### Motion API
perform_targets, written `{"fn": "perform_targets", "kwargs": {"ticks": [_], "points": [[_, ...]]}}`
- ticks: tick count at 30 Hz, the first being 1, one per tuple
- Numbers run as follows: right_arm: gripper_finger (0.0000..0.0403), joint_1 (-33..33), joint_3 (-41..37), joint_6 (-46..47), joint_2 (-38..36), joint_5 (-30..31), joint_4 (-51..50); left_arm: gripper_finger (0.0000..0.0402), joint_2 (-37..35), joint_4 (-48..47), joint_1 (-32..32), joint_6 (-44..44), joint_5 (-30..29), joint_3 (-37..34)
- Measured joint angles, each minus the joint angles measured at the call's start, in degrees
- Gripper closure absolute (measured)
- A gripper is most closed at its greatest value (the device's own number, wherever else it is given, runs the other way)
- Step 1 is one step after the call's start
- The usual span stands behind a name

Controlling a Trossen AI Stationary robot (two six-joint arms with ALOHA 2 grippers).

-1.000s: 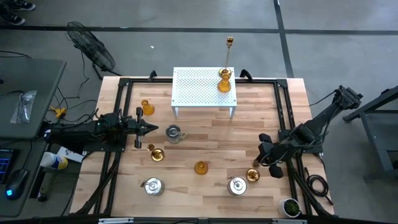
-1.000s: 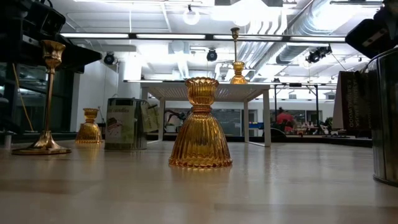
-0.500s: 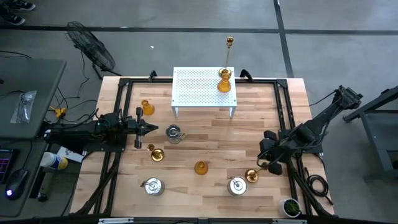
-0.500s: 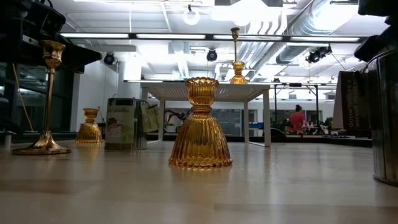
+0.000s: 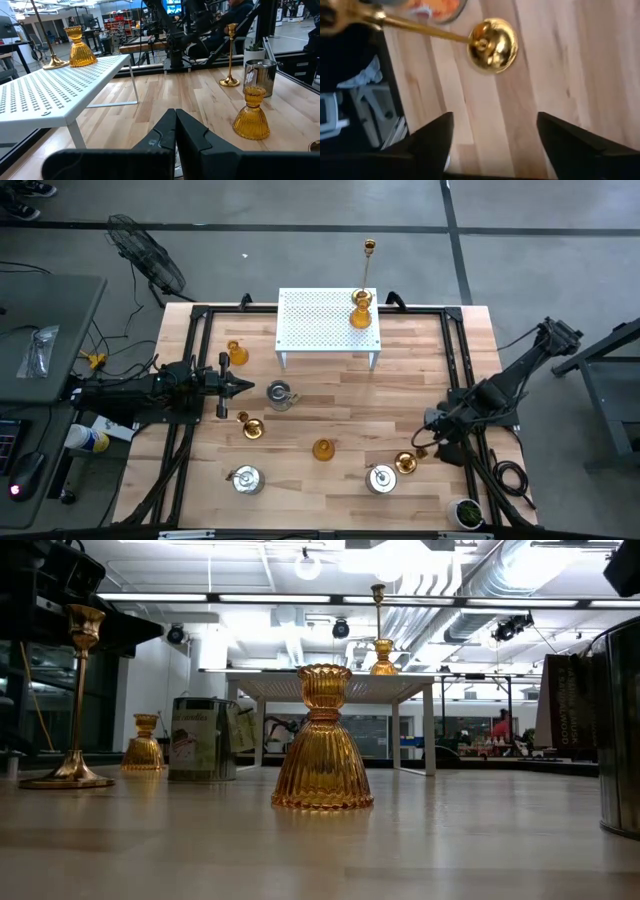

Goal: Pick & Place candle stick holders
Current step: Put the right gold candle holder on the shelf aligned with the other gold candle holder

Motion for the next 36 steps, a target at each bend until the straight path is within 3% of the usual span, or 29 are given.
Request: {"fn": "perform_targets", "kwargs": {"ticks": [4, 13, 17, 25, 36], "points": [[0.0093, 3.25, 0.0, -0.01, 1.35, 0.89, 0.46, 0.0402, 0.01, 0.0, 0.0, 0.01, 0.0, 0.0], [0.0089, 12.07, 0.0, 3.95, 6.8, 20.75, 7.93, 0.0402, -0.01, 0.0, -0.01, 0.0, 0.0, 0.0], [0.0089, 14.74, 0.0, 7.54, 9.41, 25.69, 9.57, 0.0402, 0.01, 0.0, 0.0, 0.01, 0.0, 0.0], [0.0089, 17.77, 0.0, 11.61, 15.69, 34.0, 19.4, 0.0402, -0.01, 0.0, -0.01, 0.01, -0.01, 0.0], [0.0095, 20.76, 0.0, 21.36, 21.85, 47.52, 20.55, 0.0402, -0.01, 0.0, 0.0, 0.01, -0.01, 0.0]]}}
